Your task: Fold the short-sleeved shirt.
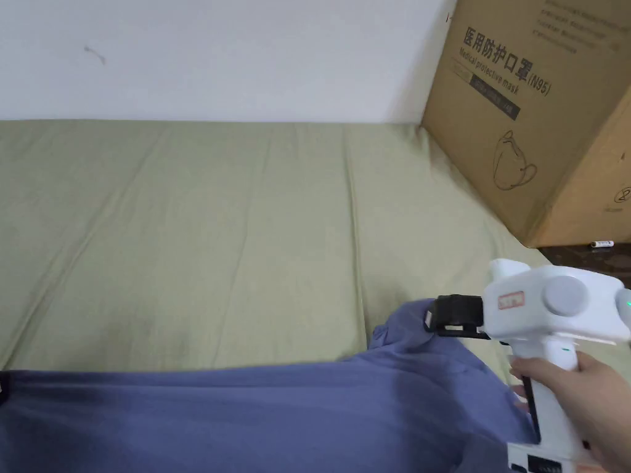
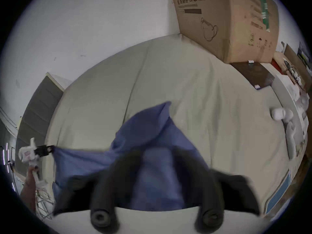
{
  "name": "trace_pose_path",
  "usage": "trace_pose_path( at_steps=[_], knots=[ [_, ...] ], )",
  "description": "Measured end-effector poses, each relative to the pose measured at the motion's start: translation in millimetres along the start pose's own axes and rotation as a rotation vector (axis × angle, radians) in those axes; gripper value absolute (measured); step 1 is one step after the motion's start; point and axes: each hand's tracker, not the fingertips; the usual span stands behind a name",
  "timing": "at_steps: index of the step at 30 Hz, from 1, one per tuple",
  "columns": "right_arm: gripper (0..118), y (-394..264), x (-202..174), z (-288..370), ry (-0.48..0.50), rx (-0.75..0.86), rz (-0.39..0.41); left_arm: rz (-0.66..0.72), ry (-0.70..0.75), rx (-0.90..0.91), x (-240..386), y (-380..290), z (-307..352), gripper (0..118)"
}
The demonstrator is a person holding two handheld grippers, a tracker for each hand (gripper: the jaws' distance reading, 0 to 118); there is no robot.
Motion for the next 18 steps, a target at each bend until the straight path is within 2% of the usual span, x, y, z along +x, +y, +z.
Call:
trace_pose_path(
  at_steps=[1,3,8,9,10,11,12,13,14,18],
  knots=[
    [116,7.9,-1.1,-10.6,-0.023,0.013,-0.011,-0.008,0.000,0.002,-0.3,-2.2,5.6,0],
    [117,24.9,0.6,-37.9,-0.006,-0.020,-0.021,-0.020,0.005,0.012,3.3,-3.3,12.9,0],
    [116,35.2,-5.3,-77.7,-0.034,-0.193,-0.005,-0.001,-0.004,0.007,-0.3,-5.0,18.9,0],
    [111,33.9,-7.4,-74.9,-0.064,-0.180,0.004,0.000,-0.004,0.003,-2.6,-6.0,19.7,0],
    [91,30.9,-13.1,-63.1,-0.155,-0.132,0.057,-0.001,-0.003,-0.002,-4.2,-6.6,21.1,0],
    [62,30.1,-11.5,-53.4,-0.066,-0.109,0.048,0.001,-0.007,-0.005,-5.0,-7.4,23.1,0],
    [44,29.6,-8.7,-46.3,-0.002,-0.113,0.036,0.001,-0.014,-0.005,-5.1,-8.3,25.5,0],
    [21,27.6,-6.5,-34.6,0.024,-0.103,0.031,-0.001,-0.018,-0.003,-5.9,-10.8,29.1,0],
    [4,22.8,-9.7,-15.2,-0.010,-0.060,0.045,-0.003,-0.021,0.001,-5.8,-12.4,34.2,0],
    [4,0.0,1.7,59.4,0.038,0.093,0.026,-0.012,-0.051,0.029,-5.1,-20.6,63.6,0]
  ],
)
